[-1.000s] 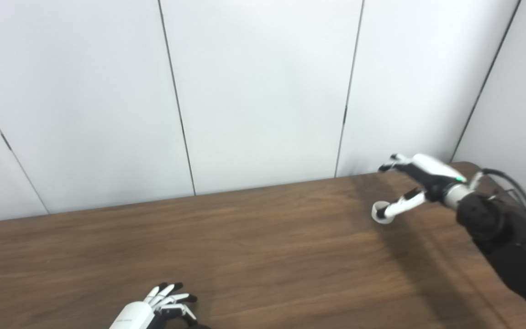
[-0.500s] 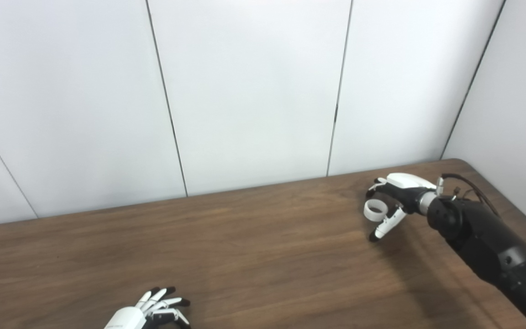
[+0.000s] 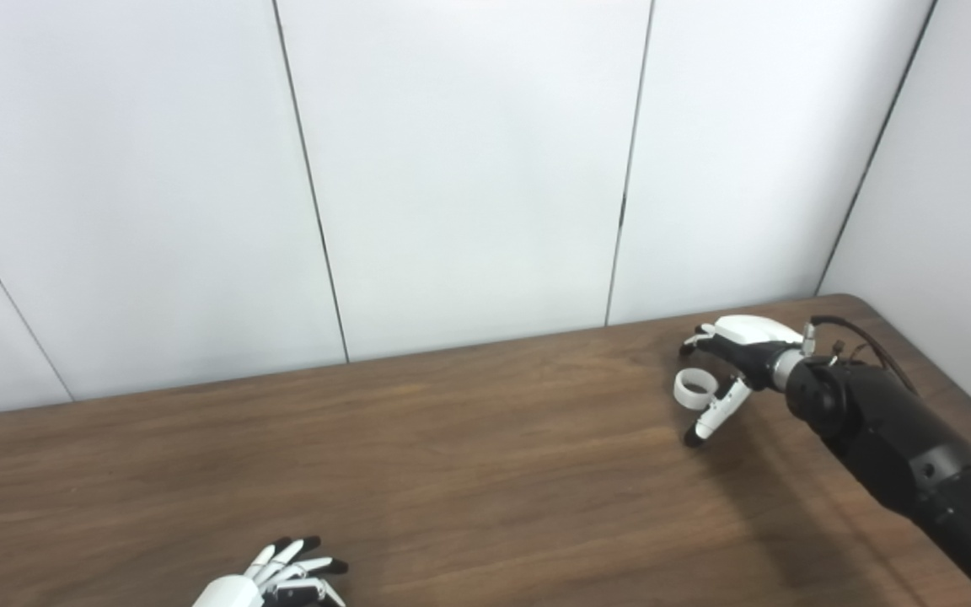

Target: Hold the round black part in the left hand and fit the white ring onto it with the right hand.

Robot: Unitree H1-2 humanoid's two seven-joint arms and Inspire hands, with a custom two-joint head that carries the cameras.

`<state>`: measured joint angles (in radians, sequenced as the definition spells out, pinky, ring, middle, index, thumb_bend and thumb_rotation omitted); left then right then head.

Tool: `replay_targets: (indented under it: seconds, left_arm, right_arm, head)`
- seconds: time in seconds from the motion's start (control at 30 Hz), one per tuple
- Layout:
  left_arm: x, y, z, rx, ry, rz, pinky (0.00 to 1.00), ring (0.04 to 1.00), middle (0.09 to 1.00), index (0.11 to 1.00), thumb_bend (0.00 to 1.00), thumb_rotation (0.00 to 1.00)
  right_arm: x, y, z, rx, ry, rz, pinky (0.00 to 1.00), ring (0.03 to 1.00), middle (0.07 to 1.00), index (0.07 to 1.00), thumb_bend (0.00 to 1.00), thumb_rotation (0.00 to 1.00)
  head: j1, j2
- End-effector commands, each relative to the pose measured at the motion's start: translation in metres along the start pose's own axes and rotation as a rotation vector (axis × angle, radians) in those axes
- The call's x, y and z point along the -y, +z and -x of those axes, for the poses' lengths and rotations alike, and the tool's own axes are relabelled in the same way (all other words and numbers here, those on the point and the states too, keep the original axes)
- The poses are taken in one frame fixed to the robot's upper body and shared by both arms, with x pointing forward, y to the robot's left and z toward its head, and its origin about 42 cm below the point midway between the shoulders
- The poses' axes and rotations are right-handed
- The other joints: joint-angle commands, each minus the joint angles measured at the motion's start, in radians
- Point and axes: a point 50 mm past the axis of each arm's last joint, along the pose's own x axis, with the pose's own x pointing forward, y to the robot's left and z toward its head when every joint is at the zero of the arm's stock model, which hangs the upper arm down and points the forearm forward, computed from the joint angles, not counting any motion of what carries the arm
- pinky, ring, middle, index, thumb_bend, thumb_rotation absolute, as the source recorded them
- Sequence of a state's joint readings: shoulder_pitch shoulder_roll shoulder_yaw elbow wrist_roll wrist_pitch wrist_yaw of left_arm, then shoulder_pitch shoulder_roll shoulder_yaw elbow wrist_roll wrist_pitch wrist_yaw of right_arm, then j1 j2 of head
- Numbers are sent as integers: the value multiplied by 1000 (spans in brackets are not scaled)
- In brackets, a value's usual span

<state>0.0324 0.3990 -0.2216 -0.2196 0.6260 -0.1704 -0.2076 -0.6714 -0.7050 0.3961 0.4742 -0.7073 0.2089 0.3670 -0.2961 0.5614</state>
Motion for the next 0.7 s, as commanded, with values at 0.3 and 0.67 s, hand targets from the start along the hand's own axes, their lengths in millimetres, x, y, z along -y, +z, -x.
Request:
replay_targets:
  seconds: [0.3,0.67]
  left_arm:
    - [-16,8,1,38,41,-13,1000,955,829,480,517,40]
    - [-19,10,0,45,43,-6,1000,958,824,480,516,39]
  right_arm:
    - [21,-4,-3,-24,15,31,999,1000,1000,760,986,285]
    - [22,-8,-3,-33,118,-45,1000,1000,1000,640,974,203]
  head:
    - [0,18]
    - [-5,29]
